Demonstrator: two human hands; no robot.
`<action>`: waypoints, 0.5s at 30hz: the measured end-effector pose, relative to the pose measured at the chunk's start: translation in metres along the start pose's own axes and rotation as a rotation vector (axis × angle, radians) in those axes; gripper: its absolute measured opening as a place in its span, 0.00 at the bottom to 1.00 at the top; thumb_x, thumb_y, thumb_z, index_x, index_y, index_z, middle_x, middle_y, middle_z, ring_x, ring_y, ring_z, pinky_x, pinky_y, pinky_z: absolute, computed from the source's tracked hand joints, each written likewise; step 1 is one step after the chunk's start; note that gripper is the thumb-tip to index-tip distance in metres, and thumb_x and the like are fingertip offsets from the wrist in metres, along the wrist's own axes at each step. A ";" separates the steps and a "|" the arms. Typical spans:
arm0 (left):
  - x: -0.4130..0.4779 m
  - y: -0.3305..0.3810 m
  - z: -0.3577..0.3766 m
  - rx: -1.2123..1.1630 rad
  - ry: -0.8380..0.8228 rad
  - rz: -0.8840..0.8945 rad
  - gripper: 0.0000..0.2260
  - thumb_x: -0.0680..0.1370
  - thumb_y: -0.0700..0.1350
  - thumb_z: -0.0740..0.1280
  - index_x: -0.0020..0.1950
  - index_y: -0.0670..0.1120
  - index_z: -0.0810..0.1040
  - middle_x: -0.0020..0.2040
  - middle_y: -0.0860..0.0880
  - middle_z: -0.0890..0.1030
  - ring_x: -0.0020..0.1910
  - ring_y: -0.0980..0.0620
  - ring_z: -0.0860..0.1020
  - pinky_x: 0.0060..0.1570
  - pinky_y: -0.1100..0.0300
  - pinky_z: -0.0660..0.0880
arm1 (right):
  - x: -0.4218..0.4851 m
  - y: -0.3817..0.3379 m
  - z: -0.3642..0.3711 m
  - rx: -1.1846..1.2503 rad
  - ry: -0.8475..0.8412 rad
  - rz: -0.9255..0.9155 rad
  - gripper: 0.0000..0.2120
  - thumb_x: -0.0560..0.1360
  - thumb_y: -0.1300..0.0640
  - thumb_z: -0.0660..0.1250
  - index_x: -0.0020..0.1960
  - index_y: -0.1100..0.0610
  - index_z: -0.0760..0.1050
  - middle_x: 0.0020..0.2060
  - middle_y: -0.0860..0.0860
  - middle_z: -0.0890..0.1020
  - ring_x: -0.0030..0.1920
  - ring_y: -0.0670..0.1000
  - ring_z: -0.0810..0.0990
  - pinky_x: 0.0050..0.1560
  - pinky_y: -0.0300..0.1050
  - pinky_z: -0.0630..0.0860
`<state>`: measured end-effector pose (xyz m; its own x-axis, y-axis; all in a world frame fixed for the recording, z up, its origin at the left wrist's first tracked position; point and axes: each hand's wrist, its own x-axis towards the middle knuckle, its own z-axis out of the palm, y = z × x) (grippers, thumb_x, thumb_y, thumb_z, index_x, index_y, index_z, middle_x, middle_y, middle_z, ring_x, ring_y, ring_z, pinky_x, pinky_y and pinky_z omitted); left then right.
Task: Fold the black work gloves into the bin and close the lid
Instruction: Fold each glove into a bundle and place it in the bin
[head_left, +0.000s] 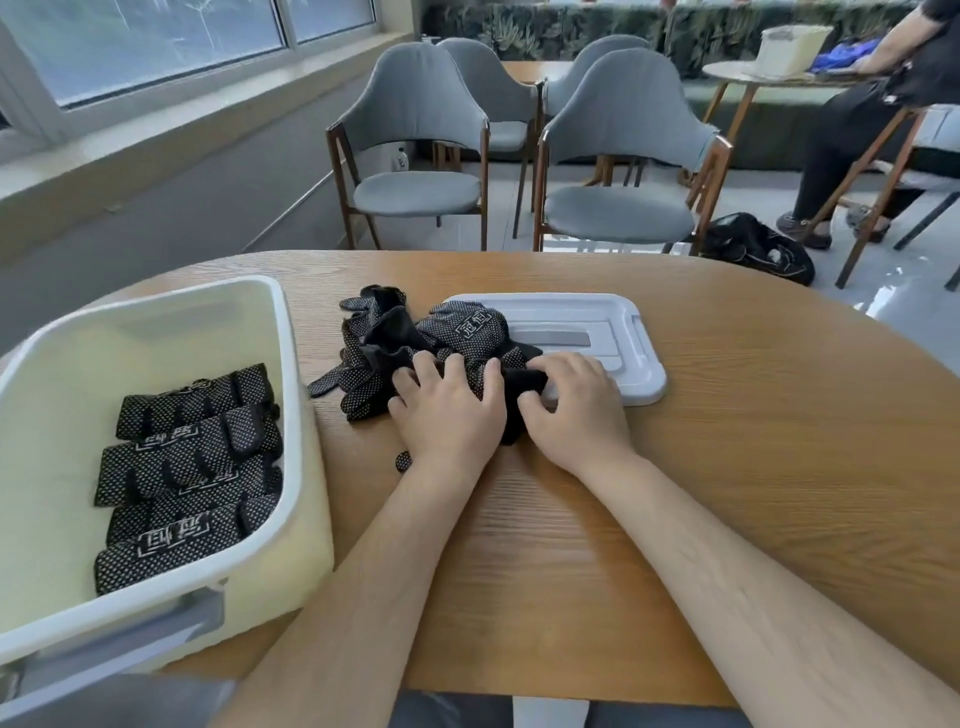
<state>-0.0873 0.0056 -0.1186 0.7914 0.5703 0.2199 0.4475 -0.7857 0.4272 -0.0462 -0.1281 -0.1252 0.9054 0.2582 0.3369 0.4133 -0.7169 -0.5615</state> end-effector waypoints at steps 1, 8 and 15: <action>-0.002 0.001 0.001 -0.007 0.011 0.015 0.24 0.81 0.65 0.55 0.64 0.51 0.77 0.67 0.47 0.70 0.66 0.41 0.66 0.63 0.45 0.65 | 0.000 0.000 -0.003 0.016 0.024 0.022 0.20 0.71 0.47 0.60 0.58 0.50 0.80 0.53 0.47 0.81 0.61 0.54 0.75 0.66 0.51 0.68; -0.005 -0.012 0.006 -0.156 0.179 0.128 0.20 0.80 0.62 0.61 0.56 0.48 0.82 0.54 0.48 0.76 0.56 0.43 0.72 0.50 0.49 0.73 | 0.037 -0.022 -0.003 -0.012 0.117 0.013 0.14 0.78 0.47 0.63 0.58 0.50 0.81 0.57 0.50 0.81 0.60 0.57 0.76 0.62 0.54 0.70; -0.002 -0.017 0.008 -0.192 0.215 0.052 0.18 0.82 0.60 0.60 0.59 0.49 0.81 0.63 0.49 0.72 0.66 0.45 0.65 0.64 0.49 0.58 | 0.065 -0.036 0.019 -0.148 -0.141 0.064 0.15 0.78 0.41 0.68 0.62 0.44 0.82 0.63 0.48 0.81 0.67 0.56 0.72 0.68 0.51 0.63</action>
<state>-0.0928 0.0157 -0.1331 0.6959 0.5841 0.4178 0.3053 -0.7672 0.5640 -0.0005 -0.0726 -0.0975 0.9384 0.2895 0.1888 0.3449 -0.8194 -0.4578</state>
